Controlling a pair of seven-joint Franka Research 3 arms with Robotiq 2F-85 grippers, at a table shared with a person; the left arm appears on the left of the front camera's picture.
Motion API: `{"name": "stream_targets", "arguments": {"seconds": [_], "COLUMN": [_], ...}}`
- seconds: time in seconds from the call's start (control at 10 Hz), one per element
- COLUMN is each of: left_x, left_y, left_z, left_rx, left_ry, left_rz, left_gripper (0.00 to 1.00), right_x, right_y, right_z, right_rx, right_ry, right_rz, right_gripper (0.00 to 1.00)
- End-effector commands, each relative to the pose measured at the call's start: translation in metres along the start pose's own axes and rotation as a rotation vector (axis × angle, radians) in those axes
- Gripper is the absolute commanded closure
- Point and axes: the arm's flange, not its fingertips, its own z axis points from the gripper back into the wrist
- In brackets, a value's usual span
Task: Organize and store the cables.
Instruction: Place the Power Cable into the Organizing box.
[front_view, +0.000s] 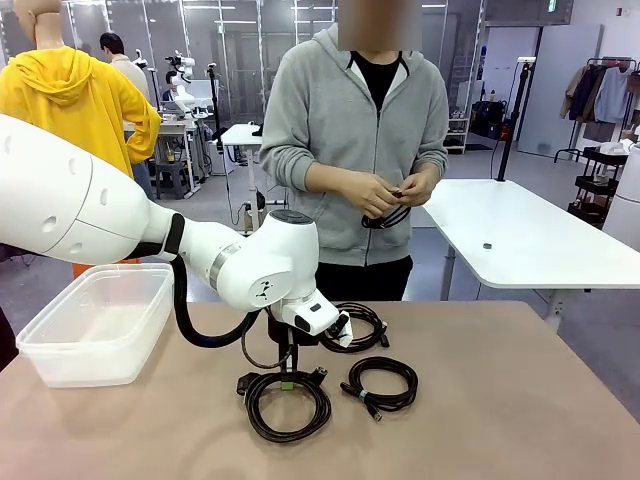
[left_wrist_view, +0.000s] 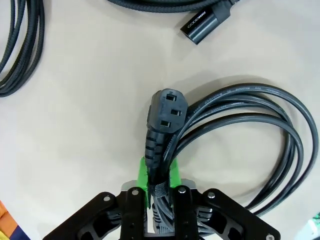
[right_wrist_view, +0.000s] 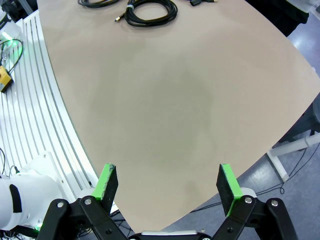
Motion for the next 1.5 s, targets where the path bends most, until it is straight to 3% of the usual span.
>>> {"name": "stream_targets", "arguments": {"seconds": [0.0,0.2,0.3,0.6,0.8,0.9,1.0,1.3,1.4], "left_x": [-0.006,-0.012,-0.018,-0.032,-0.030,-0.025,-0.026,-0.026,-0.025], "left_y": [0.004,-0.004,-0.008,-0.021,-0.024,-0.028,-0.022,-0.022,-0.023], "left_z": [0.026,0.069,0.096,0.156,0.165,0.168,0.171,0.171,0.168], "left_rx": [-0.030,-0.085,-0.058,0.019,0.024,0.052,0.053,0.053,0.050], "left_ry": [-0.003,-0.052,-0.020,-0.046,-0.044,-0.041,-0.040,-0.040,-0.037], "left_rz": [-0.005,-0.086,-0.077,-0.061,-0.066,-0.135,-0.047,-0.047,-0.064], "left_gripper": [1.00,1.00,1.00,1.00,1.00,1.00,1.00,1.00,0.82], "right_x": [0.003,0.003,0.003,0.003,0.003,0.003,0.003,0.003,0.003], "right_y": [0.000,0.000,0.000,0.000,0.000,0.000,0.000,0.000,0.000], "right_z": [0.001,0.001,0.001,0.001,0.001,0.001,0.001,0.001,0.001], "right_rx": [-0.008,-0.008,-0.008,-0.008,-0.008,-0.008,-0.008,-0.008,-0.008], "right_ry": [0.001,0.001,0.001,0.001,0.001,0.001,0.001,0.001,0.001], "right_rz": [-0.017,-0.017,-0.017,-0.017,-0.017,-0.017,-0.017,-0.017,-0.017], "right_gripper": [0.00,0.00,0.00,0.00,0.00,0.00,0.00,0.00,0.00]}}
